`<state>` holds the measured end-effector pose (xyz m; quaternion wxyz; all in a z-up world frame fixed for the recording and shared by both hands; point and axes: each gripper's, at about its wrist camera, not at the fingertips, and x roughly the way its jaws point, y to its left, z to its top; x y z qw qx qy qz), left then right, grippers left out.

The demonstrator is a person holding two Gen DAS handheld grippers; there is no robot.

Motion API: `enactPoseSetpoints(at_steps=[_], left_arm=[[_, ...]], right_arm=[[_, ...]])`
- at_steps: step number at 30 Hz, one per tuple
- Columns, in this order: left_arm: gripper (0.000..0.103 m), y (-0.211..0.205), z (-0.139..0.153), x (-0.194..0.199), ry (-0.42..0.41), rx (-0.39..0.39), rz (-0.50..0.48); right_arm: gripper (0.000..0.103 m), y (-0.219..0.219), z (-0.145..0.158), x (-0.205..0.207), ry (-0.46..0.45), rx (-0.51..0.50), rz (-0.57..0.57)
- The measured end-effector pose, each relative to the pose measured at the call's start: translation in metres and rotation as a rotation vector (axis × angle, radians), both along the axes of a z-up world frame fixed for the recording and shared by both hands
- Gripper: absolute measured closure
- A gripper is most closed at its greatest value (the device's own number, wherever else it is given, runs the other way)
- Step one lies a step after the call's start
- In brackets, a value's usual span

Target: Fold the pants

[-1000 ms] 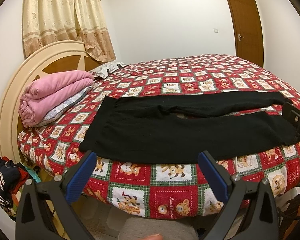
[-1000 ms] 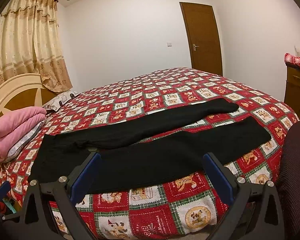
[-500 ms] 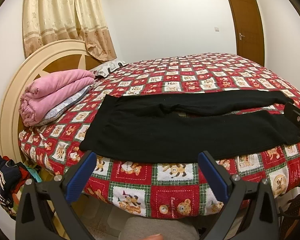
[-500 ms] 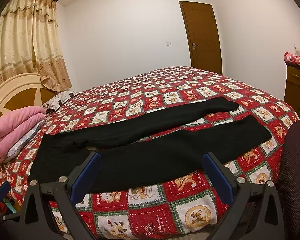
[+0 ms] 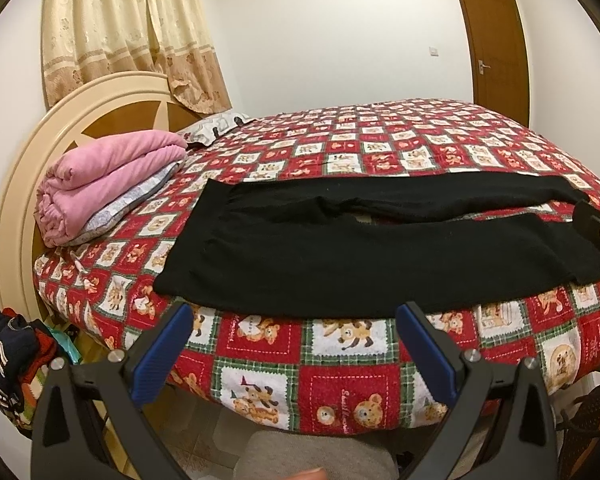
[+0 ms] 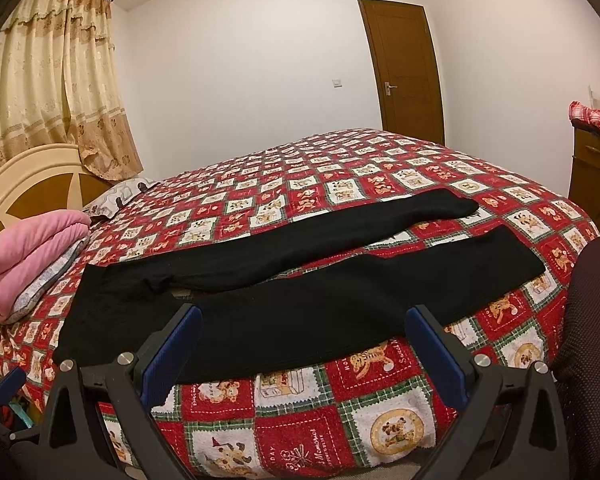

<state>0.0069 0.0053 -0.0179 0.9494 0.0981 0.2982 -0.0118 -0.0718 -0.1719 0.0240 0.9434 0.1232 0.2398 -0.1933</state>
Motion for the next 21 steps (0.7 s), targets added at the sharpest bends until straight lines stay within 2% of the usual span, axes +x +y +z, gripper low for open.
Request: enactPoseSetpoints(at_steps=[8, 12, 15, 17, 21], left_arm=[[0.0, 0.003, -0.013, 0.017, 0.045, -0.004, 0.01], [0.0, 0.011, -0.019, 0.036, 0.068, -0.012, -0.012], [0.0, 0.028, -0.017, 0.065, 0.092, -0.023, -0.054], [0.0, 0.043, -0.014, 0.098, 0.117, -0.003, -0.058], [0.0, 0.082, -0.002, 0.172, 0.115, 0.035, 0.013]], right_arm=[[0.001, -0.009, -0.013, 0.01, 0.03, 0.023, 0.001], [0.001, -0.015, -0.018, 0.016, 0.028, 0.003, 0.038], [0.001, -0.02, -0.027, 0.024, 0.063, -0.019, 0.054], [0.001, -0.026, -0.034, 0.03, 0.088, -0.014, 0.057], [0.001, -0.032, -0.039, 0.044, 0.121, 0.002, 0.097]])
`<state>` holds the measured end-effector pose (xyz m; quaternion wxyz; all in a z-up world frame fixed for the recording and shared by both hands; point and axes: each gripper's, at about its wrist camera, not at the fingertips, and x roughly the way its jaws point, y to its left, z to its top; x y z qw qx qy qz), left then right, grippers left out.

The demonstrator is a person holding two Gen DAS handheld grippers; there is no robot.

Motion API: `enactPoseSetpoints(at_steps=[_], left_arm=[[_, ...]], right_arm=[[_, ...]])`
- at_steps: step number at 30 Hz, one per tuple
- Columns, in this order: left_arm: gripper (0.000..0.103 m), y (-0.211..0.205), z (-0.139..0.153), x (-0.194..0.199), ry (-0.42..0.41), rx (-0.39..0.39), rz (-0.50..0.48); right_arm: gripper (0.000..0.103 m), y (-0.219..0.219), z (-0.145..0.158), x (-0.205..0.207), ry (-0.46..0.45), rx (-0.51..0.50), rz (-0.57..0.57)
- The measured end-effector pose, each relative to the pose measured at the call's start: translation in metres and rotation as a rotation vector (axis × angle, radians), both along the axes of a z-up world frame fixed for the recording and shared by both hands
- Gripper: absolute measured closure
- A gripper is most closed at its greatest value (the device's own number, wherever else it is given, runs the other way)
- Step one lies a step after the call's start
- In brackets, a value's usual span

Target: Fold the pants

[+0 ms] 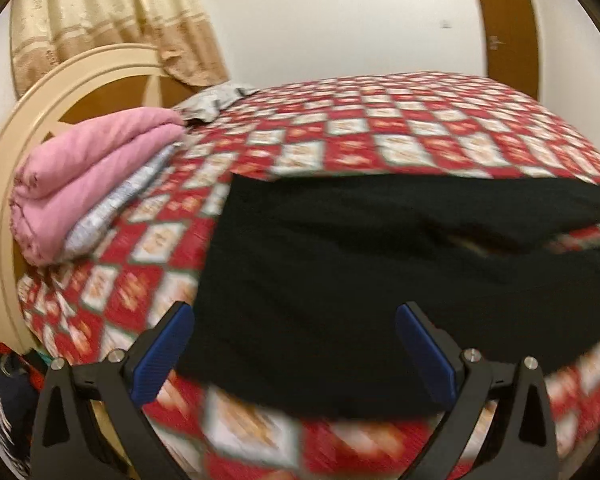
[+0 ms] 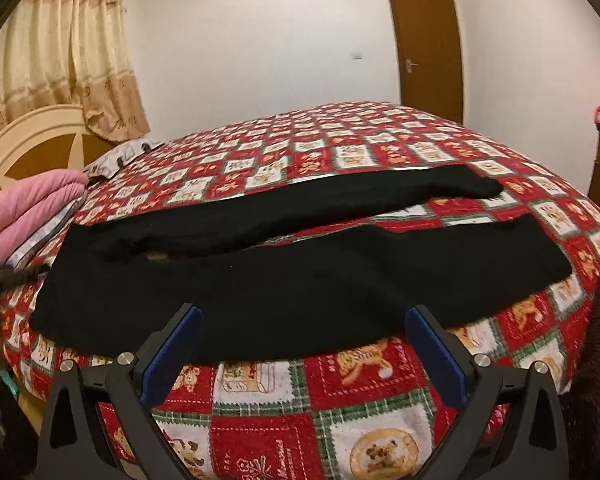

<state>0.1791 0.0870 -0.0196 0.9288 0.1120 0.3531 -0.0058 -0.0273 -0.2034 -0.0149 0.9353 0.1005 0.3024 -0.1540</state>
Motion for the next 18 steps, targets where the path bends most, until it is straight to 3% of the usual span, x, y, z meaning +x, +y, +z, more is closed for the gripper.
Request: enactPoseSetpoints(at_steps=[5, 14, 15, 18], left_arm=[[0.0, 0.035, 0.002, 0.081, 0.044, -0.057, 0.01], [0.001, 0.07, -0.038, 0.182, 0.187, -0.194, 0.091], [0.005, 0.073, -0.042, 0.192, 0.208, -0.213, 0.093], [0.028, 0.077, -0.062, 0.216, 0.317, -0.309, 0.078]], right_arm=[[0.001, 0.0, 0.003, 0.026, 0.026, -0.002, 0.051], [0.001, -0.001, -0.005, 0.071, 0.11, 0.012, 0.109], [0.001, -0.001, -0.005, 0.075, 0.114, 0.011, 0.117], [0.001, -0.004, -0.003, 0.091, 0.128, 0.024, 0.154]])
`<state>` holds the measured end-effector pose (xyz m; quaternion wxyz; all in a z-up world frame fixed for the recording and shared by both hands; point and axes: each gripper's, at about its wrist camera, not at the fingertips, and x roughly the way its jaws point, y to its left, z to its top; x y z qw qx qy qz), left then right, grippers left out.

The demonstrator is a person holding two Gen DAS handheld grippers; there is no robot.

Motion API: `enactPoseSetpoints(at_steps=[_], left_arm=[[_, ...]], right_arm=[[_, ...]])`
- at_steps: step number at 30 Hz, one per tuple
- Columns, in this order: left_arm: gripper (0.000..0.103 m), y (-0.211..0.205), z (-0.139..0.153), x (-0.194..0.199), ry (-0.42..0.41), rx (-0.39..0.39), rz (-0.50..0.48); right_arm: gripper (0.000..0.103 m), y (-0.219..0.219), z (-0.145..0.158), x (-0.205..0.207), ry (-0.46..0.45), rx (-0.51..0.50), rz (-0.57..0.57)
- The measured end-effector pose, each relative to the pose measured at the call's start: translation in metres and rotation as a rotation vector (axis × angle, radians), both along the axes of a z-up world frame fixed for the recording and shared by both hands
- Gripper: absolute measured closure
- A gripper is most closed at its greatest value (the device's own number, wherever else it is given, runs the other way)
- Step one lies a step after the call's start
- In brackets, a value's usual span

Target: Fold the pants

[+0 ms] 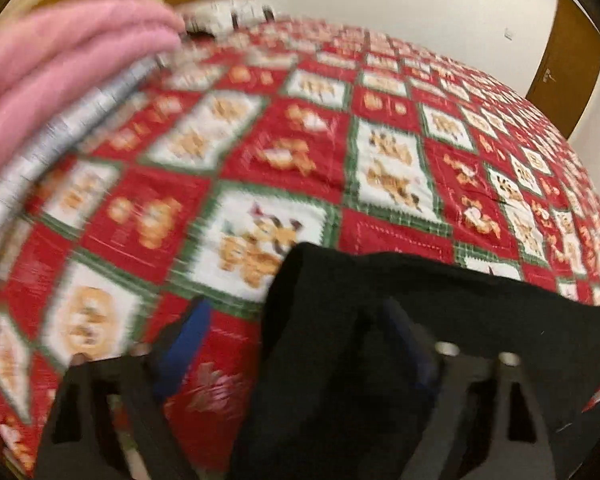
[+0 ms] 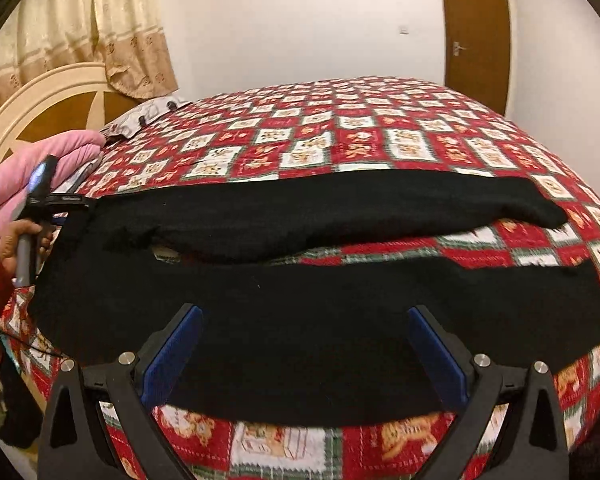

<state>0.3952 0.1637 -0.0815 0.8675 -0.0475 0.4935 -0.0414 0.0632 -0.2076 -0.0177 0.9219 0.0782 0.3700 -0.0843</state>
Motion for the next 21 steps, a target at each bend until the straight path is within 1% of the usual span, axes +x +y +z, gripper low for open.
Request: enactPoseSetpoints(at_steps=[1, 3, 6, 7, 8, 9, 12, 13, 14, 15, 16, 17, 18, 21], left_arm=[[0.031, -0.001, -0.007, 0.005, 0.028, -0.039, -0.004], [0.032, -0.004, -0.007, 0.005, -0.002, -0.029, -0.012], [0.056, -0.011, -0.004, 0.006, -0.02, -0.012, -0.056], [0.069, -0.012, -0.002, 0.005, -0.025, -0.023, -0.069], [0.076, -0.01, -0.001, 0.006, -0.031, -0.052, -0.085], [0.08, -0.012, 0.001, 0.004, -0.036, -0.071, -0.091], [0.081, -0.015, 0.007, 0.002, -0.067, -0.058, -0.093], [0.082, -0.016, 0.009, -0.001, -0.081, -0.068, -0.087], [0.082, -0.013, 0.01, -0.001, -0.089, -0.076, -0.083], [0.083, -0.012, 0.01, -0.002, -0.095, -0.081, -0.08], [0.083, -0.013, 0.01, -0.001, -0.097, -0.081, -0.082], [0.083, -0.014, 0.008, 0.0, -0.094, -0.073, -0.084], [0.083, -0.014, 0.006, 0.0, -0.089, -0.066, -0.086], [0.082, -0.016, -0.001, 0.004, -0.074, -0.054, -0.089]], right_arm=[[0.002, -0.002, 0.002, 0.006, 0.0, 0.004, 0.016], [0.002, -0.01, 0.008, 0.023, -0.002, -0.005, 0.051], [0.002, -0.026, 0.021, 0.055, -0.014, -0.043, 0.133], [0.002, -0.031, 0.024, 0.068, -0.006, -0.057, 0.167], [0.002, -0.038, 0.025, 0.088, 0.021, -0.068, 0.217], [0.002, -0.042, 0.024, 0.103, 0.044, -0.07, 0.247], [0.002, -0.06, 0.012, 0.157, 0.135, -0.09, 0.303], [0.003, -0.066, 0.006, 0.176, 0.166, -0.095, 0.323], [0.007, -0.07, 0.0, 0.188, 0.186, -0.105, 0.335], [0.013, -0.073, -0.007, 0.202, 0.212, -0.117, 0.354], [0.017, -0.076, -0.016, 0.217, 0.249, -0.125, 0.381], [0.025, -0.077, -0.022, 0.225, 0.271, -0.134, 0.396], [0.029, -0.078, -0.03, 0.235, 0.298, -0.151, 0.417], [0.031, -0.078, -0.05, 0.256, 0.364, -0.228, 0.459]])
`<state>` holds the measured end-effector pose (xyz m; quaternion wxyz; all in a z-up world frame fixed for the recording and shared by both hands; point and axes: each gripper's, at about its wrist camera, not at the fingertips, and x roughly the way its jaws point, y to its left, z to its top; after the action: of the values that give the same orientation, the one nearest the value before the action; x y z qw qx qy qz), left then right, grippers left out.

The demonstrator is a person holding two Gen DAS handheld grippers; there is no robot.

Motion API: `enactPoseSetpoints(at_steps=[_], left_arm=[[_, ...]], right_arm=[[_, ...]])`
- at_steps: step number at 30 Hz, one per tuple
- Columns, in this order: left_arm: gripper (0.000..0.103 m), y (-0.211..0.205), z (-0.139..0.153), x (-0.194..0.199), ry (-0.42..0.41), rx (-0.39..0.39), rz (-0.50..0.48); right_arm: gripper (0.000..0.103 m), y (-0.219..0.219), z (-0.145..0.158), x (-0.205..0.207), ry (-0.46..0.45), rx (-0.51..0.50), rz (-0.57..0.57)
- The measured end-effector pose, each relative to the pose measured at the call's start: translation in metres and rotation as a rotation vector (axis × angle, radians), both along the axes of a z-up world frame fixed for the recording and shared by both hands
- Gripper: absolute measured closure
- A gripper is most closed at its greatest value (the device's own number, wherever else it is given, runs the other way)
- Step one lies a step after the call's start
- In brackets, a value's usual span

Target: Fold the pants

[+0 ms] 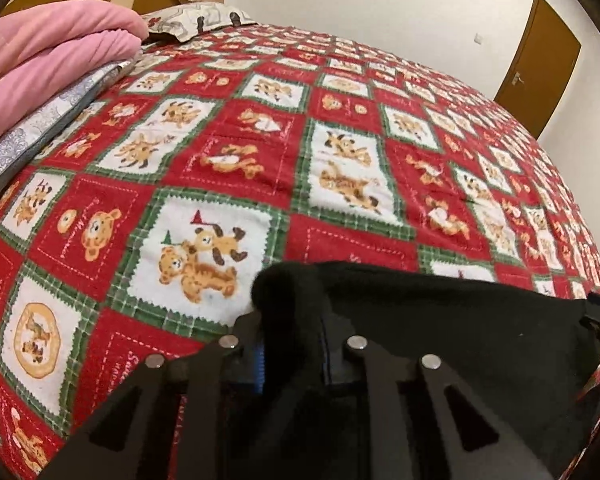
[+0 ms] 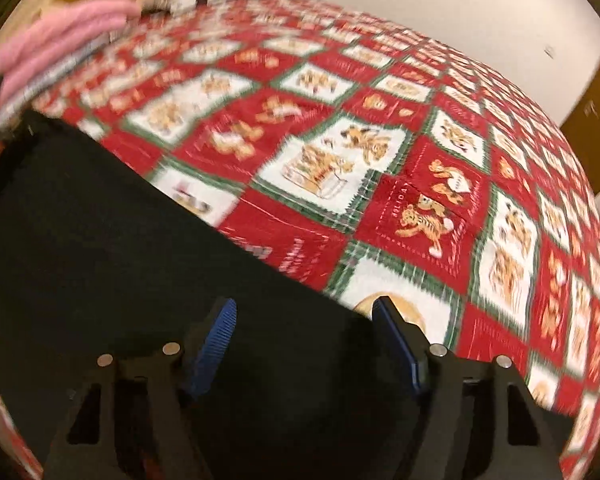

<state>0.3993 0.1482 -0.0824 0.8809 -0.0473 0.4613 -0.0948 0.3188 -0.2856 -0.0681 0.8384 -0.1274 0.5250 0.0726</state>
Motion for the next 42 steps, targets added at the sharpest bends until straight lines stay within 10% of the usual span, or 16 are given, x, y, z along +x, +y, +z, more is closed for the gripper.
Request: enactPoseSetpoints(at_steps=[7, 12, 27, 35, 42], left_arm=[[0.081, -0.007, -0.003, 0.006, 0.006, 0.051, -0.02], [0.084, -0.006, 0.001, 0.001, -0.006, 0.052, 0.002], [0.085, 0.016, 0.103, -0.098, -0.331, -0.068, -0.02], [0.076, 0.038, 0.064, -0.185, -0.414, -0.067, -0.076], [0.026, 0.066, -0.001, -0.231, -0.289, -0.029, 0.015]], right_arm=[[0.033, -0.011, -0.011, 0.014, 0.089, 0.07, 0.067], [0.095, 0.006, 0.001, 0.002, 0.147, 0.058, 0.128], [0.098, 0.024, 0.127, -0.16, -0.269, 0.099, 0.036], [0.098, 0.071, 0.063, -0.257, -0.313, -0.079, 0.102], [0.088, 0.078, -0.005, -0.287, -0.265, -0.095, 0.004]])
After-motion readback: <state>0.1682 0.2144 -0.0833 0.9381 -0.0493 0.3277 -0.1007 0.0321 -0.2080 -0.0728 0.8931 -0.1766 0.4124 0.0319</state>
